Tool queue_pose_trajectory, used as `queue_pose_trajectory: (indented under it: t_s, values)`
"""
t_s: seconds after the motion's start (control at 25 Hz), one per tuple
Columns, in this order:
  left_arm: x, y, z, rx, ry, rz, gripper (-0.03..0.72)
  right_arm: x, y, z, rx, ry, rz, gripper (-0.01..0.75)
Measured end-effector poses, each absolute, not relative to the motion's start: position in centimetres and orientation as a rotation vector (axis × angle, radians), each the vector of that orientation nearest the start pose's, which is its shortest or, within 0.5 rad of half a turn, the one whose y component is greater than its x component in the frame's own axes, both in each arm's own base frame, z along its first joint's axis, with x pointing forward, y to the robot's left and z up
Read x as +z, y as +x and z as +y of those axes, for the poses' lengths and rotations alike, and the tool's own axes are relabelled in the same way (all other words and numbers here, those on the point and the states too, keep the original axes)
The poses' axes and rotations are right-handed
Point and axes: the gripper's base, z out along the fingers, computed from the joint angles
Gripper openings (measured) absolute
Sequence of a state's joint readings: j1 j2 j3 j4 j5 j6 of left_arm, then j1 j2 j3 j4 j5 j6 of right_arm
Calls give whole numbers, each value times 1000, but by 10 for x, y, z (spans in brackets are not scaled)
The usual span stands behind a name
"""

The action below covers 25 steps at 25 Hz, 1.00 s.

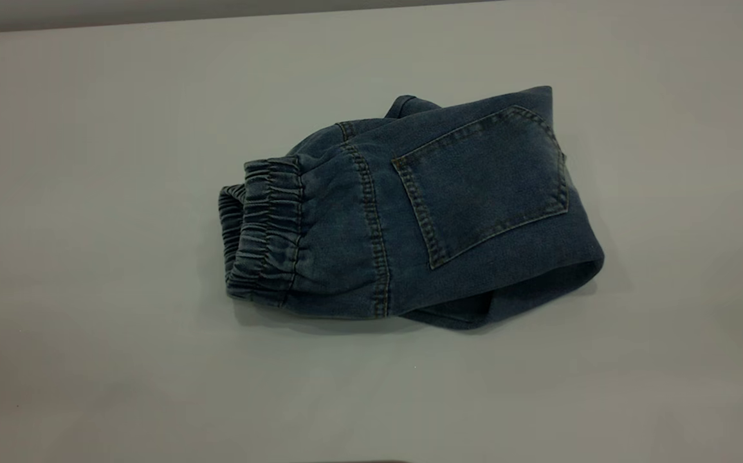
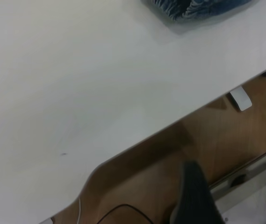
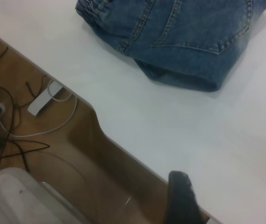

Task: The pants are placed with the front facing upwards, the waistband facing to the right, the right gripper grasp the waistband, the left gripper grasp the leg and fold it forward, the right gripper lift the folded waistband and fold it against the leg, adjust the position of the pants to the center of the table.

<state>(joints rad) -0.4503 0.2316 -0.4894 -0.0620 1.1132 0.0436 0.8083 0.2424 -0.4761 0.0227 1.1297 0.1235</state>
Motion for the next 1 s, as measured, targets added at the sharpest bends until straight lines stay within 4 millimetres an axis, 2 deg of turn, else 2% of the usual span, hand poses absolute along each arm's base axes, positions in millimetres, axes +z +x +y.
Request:
queue_pose_trajectory:
  t_s: [0.52,0.6,0.76,0.88,1.0]
  values:
    - [268,23,-17,-279,571,2283,388,261,18,22,466,-790,2298,431]
    - [268,23,-17,-279,570,2284,388,261,19,21,442,-692,2325,431]
    - [268,24,-15,-247,497,2298,388,261,23,15,323,-332,2370,431]
    - [268,25,-12,-190,365,2317,388,262,22,10,240,-110,2348,431]
    - [268,27,-9,-133,232,2330,388,263,15,7,196,5,2294,431]
